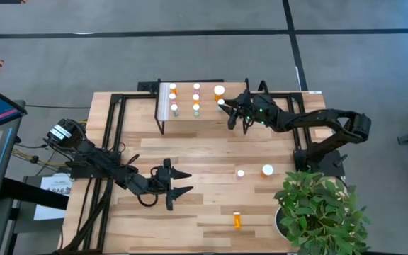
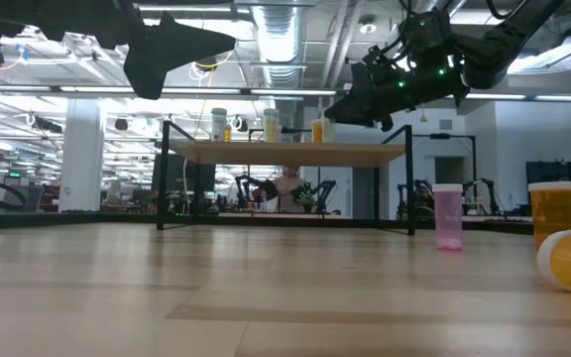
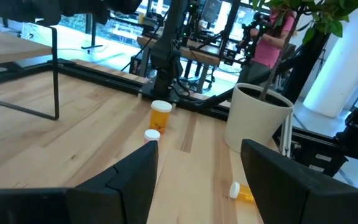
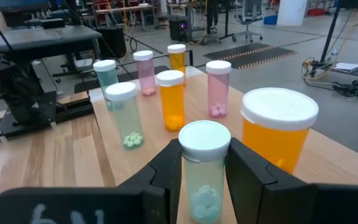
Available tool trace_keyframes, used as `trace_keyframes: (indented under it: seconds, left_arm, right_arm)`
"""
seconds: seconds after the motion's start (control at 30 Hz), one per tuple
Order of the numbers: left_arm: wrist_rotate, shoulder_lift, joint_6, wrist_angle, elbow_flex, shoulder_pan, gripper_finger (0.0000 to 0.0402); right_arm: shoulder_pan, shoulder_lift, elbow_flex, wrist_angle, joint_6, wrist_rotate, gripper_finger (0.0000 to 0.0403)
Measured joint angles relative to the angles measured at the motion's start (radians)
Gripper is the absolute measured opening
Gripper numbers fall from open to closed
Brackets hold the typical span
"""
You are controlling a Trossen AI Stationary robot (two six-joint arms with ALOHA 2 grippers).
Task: Pick and place medicine bottles onto shelf by color
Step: Put the blue pill bottle on the shelf
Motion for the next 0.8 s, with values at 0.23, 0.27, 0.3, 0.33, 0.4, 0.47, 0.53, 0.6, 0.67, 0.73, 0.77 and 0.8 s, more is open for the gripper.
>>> trace_keyframes:
  seconds: [0.23, 0.27, 0.3, 0.33, 0.4, 0.47, 0.53, 0.6, 0.67, 0.73, 0.77, 0.8]
  left_arm:
    - [0.001, 0.000, 0.001, 0.000, 0.000, 0.000, 0.0218]
    - [0.001, 0.000, 0.001, 0.000, 0.000, 0.000, 0.0218]
    - [0.001, 0.000, 0.001, 0.000, 0.000, 0.000, 0.0218]
    - [0.004, 0.000, 0.001, 0.000, 0.000, 0.000, 0.0218]
    - [0.005, 0.000, 0.001, 0.000, 0.000, 0.000, 0.0218]
    - [0.006, 0.000, 0.001, 0.000, 0.000, 0.000, 0.0218]
    - [0.006, 0.000, 0.001, 0.000, 0.000, 0.000, 0.0218]
    - [0.007, 0.000, 0.001, -0.001, 0.000, 0.000, 0.0218]
    - [0.008, 0.000, 0.002, -0.001, 0.000, 0.000, 0.0218]
    - [0.008, 0.000, 0.002, -0.001, 0.000, 0.000, 0.0218]
    - [0.008, 0.000, 0.002, -0.001, 0.000, 0.000, 0.0218]
    - [0.008, 0.000, 0.002, -0.001, 0.000, 0.000, 0.0218]
  right_arm:
    - [0.009, 0.043, 0.002, 0.033, 0.018, -0.004, 0.0119]
    - [0.009, 0.057, 0.002, 0.048, 0.020, -0.005, 0.0119]
    - [0.009, 0.070, 0.004, 0.053, 0.022, -0.005, 0.0119]
    - [0.009, 0.083, 0.005, 0.060, 0.022, -0.005, 0.0119]
    - [0.008, 0.106, 0.005, 0.081, 0.026, -0.005, 0.0119]
    - [0.008, 0.115, 0.005, 0.099, 0.029, -0.005, 0.0119]
    - [0.008, 0.115, 0.005, 0.100, 0.027, -0.005, 0.0119]
    - [0.008, 0.103, 0.004, 0.093, 0.026, -0.006, 0.0119]
    - [0.004, 0.085, 0.003, 0.080, 0.026, -0.008, 0.0119]
    - [0.000, 0.059, 0.002, 0.057, 0.026, -0.010, 0.0119]
    - [0.000, 0.050, 0.001, 0.047, 0.022, -0.010, 0.0119]
    - [0.000, 0.041, 0.001, 0.035, 0.021, -0.009, 0.0119]
